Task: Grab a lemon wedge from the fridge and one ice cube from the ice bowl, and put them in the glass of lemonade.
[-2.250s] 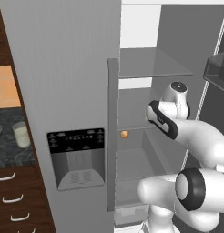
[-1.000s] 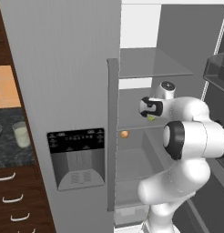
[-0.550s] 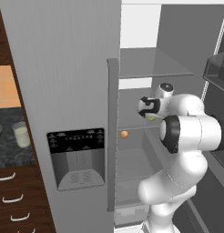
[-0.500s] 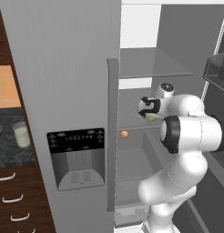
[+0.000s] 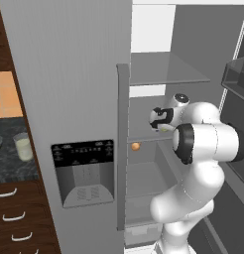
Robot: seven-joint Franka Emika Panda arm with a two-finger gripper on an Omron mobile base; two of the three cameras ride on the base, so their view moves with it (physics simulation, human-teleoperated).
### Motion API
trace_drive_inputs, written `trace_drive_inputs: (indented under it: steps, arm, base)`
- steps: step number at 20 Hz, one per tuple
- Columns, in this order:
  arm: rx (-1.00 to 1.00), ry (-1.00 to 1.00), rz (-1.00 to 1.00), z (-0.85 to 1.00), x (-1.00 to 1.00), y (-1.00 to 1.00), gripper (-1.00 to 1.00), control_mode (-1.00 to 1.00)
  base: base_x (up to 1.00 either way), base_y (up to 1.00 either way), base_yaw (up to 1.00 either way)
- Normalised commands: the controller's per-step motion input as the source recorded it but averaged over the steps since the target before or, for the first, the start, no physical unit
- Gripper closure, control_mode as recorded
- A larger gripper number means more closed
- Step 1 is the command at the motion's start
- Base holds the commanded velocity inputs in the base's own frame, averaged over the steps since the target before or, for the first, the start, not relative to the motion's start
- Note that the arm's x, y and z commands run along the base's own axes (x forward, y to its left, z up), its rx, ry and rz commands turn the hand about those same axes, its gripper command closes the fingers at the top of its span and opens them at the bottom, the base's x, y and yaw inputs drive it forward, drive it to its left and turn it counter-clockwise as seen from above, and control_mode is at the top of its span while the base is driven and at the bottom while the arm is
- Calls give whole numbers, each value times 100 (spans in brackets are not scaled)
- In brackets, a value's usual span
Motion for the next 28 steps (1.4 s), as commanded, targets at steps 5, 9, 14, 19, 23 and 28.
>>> trace_drive_inputs:
  steps: [5, 9, 14, 19, 23, 28]
  arm:
    - [0, 1, 0, -29, 0, 0, 100, -100]
    - [0, 1, 0, -30, 0, 0, 100, -100]
    - [0, 4, 0, -16, 0, 0, 100, -100]
    - [0, 3, 0, -3, 0, 0, 100, -100]
    - [0, -1, 0, 0, -39, 0, 100, -100]
    - [0, -5, 0, 29, -81, 25, 100, -100]
  base:
    - [0, 0, 0]
    - [0, 0, 0]
    - [0, 0, 0]
    - [0, 0, 0]
    - [0, 0, 0]
    - [0, 0, 0]
